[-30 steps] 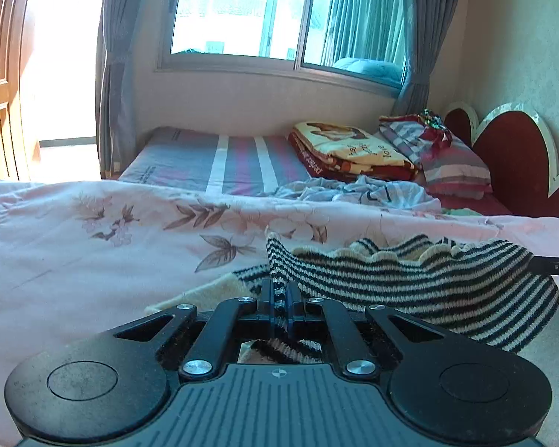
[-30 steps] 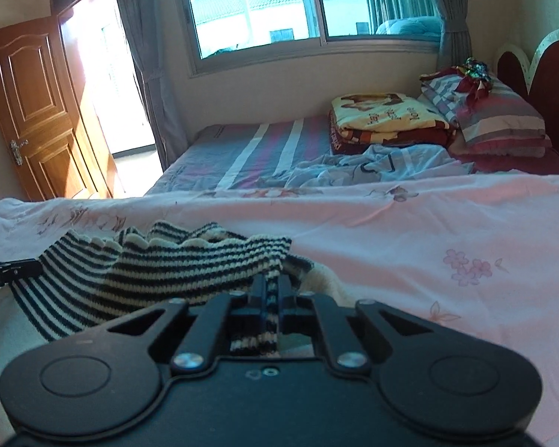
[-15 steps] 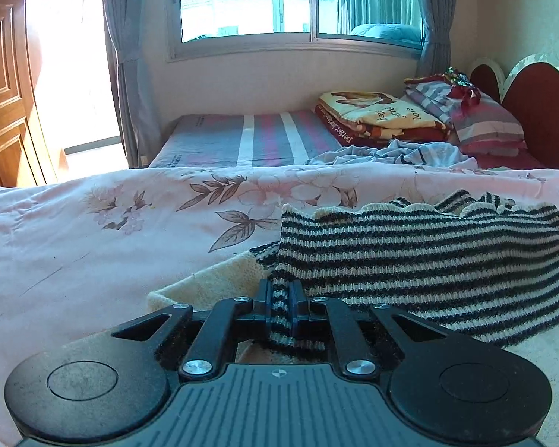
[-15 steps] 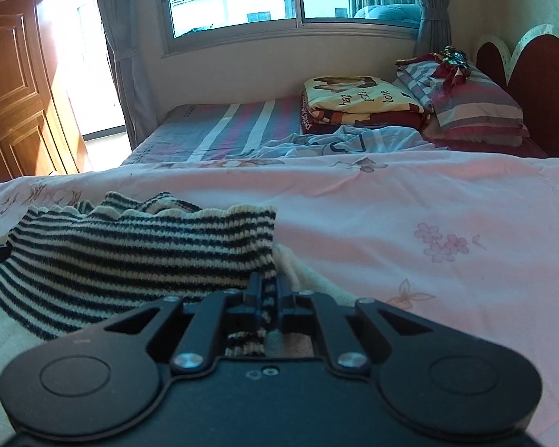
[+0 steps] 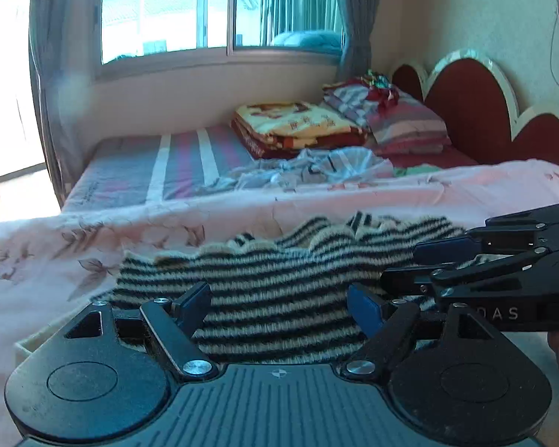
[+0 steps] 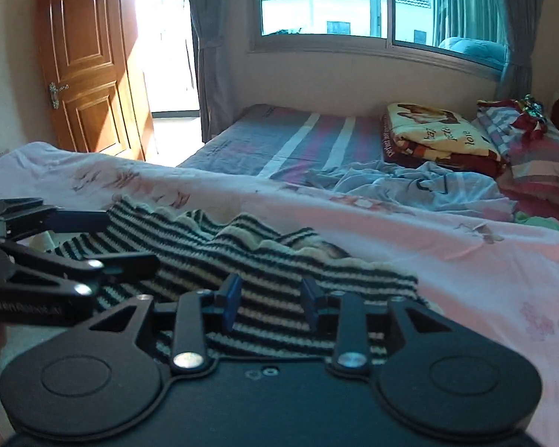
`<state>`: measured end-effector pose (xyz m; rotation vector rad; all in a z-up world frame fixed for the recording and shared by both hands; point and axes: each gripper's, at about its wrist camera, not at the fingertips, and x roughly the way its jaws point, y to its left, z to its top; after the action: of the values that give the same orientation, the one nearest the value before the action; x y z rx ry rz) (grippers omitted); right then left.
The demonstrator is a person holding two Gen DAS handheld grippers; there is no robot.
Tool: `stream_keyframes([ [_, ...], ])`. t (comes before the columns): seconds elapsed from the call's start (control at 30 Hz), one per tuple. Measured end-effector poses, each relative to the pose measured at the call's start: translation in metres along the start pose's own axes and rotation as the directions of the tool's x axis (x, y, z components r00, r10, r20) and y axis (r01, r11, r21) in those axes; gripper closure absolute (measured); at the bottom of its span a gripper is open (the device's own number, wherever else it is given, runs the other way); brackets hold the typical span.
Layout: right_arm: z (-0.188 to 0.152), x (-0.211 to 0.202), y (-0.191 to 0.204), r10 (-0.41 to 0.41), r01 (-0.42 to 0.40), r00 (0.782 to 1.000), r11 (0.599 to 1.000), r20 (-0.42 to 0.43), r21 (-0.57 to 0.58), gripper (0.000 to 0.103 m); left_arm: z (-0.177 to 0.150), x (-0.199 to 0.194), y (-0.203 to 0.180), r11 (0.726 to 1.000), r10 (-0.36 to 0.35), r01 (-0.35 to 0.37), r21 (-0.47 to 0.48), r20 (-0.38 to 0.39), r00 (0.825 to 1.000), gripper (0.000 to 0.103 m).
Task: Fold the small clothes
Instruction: 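Move both tools back over the half-folded sweater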
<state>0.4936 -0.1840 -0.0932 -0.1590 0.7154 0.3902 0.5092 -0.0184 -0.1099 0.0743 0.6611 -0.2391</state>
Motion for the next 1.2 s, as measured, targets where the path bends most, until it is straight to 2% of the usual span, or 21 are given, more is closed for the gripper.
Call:
stream_keyframes([
  [0.03,-0.004,0.006,-0.004,-0.007,0.007,1.000,1.000,-0.023,-0.006,0.061,-0.001,0.007,0.001,1.000,-0.003,0.003,-0.006,-0.043,0.999,0.022],
  [0.07,-0.008,0.005,-0.010,-0.017,0.017,1.000,1.000,-0.008,-0.013,0.062,-0.001,0.008,0.006,1.000,-0.010,0.009,-0.024,-0.049,0.999,0.023],
  [0.1,-0.010,0.003,-0.018,-0.055,0.055,0.998,0.998,-0.001,-0.005,0.062,-0.001,0.006,0.012,0.999,0.018,-0.019,-0.027,-0.049,0.999,0.023],
  [0.17,-0.014,-0.005,-0.044,-0.107,0.106,0.994,0.992,0.000,0.075,0.062,-0.008,0.003,0.025,0.995,0.095,-0.093,0.027,-0.048,0.994,0.023],
  [0.2,-0.017,-0.010,-0.057,-0.105,0.104,0.994,0.989,0.003,0.108,0.065,-0.014,-0.002,0.035,0.994,0.107,-0.105,0.037,-0.047,0.993,0.023],
  [0.23,-0.019,-0.014,-0.066,-0.085,0.084,0.996,0.988,0.006,0.131,0.069,-0.019,-0.006,0.045,0.996,0.084,-0.082,0.029,-0.043,0.996,0.023],
  [0.3,-0.020,-0.016,-0.064,-0.088,0.088,0.996,0.992,0.000,0.088,0.069,-0.021,-0.013,0.053,0.997,0.076,-0.075,0.027,-0.041,0.996,0.023],
  [0.37,-0.017,-0.023,-0.051,-0.117,0.116,0.993,0.992,0.002,0.051,0.066,-0.017,-0.021,0.046,0.991,0.129,-0.128,0.043,-0.035,0.991,0.023],
  [0.43,-0.019,-0.047,-0.033,-0.093,0.092,0.993,0.996,0.068,0.021,0.059,-0.016,-0.043,0.038,0.996,0.086,-0.086,0.011,0.016,0.996,0.023],
  [0.5,-0.025,-0.062,-0.014,-0.014,0.017,0.996,0.999,0.093,-0.029,0.059,-0.020,-0.062,0.024,0.999,0.034,-0.035,0.021,0.053,0.998,0.023],
  [0.57,-0.033,-0.066,0.010,0.057,-0.051,0.996,0.994,0.066,-0.094,0.060,-0.026,-0.070,0.007,0.999,0.005,-0.008,0.053,0.060,0.998,0.022],
  [0.63,-0.040,-0.064,0.027,0.100,-0.096,0.994,0.988,0.034,-0.124,0.060,-0.034,-0.069,0.000,0.999,-0.036,0.035,0.039,0.037,0.999,0.022],
  [0.73,-0.053,-0.063,0.035,0.083,-0.081,0.997,0.985,0.007,-0.153,0.060,-0.054,-0.068,0.003,0.999,-0.020,0.021,0.044,-0.005,1.000,0.022],
  [0.83,-0.062,-0.076,0.011,0.051,-0.050,0.999,0.994,0.007,-0.096,0.059,-0.069,-0.084,0.027,1.000,0.021,-0.021,0.015,0.002,1.000,0.022],
  [0.9,-0.074,-0.088,-0.019,-0.043,0.044,0.999,0.999,0.022,-0.031,0.060,-0.078,-0.091,0.048,0.998,0.056,-0.056,-0.012,0.000,0.998,0.022],
  [0.93,-0.080,-0.090,-0.032,-0.065,0.065,0.998,0.998,0.016,-0.014,0.060,-0.081,-0.093,0.058,0.998,0.049,-0.049,-0.036,-0.002,0.999,0.022],
  [1.0,-0.082,-0.096,-0.044,-0.030,0.029,0.999,0.999,0.014,0.023,0.060,-0.080,-0.096,0.062,0.997,0.054,-0.055,-0.049,-0.009,0.998,0.022],
  [1.07,-0.073,-0.105,-0.033,-0.059,0.058,0.998,0.998,0.031,0.012,0.062,-0.072,-0.101,0.052,0.995,0.087,-0.087,-0.039,-0.014,0.996,0.023],
  [1.13,-0.066,-0.123,-0.017,-0.006,0.005,0.995,1.000,0.103,0.011,0.060,-0.068,-0.115,0.035,0.999,0.039,-0.038,-0.037,0.037,0.999,0.022],
  [1.2,-0.062,-0.127,0.005,0.068,-0.068,0.992,0.998,0.106,-0.006,0.061,-0.067,-0.121,0.017,1.000,-0.002,0.003,-0.020,0.045,0.999,0.022],
])
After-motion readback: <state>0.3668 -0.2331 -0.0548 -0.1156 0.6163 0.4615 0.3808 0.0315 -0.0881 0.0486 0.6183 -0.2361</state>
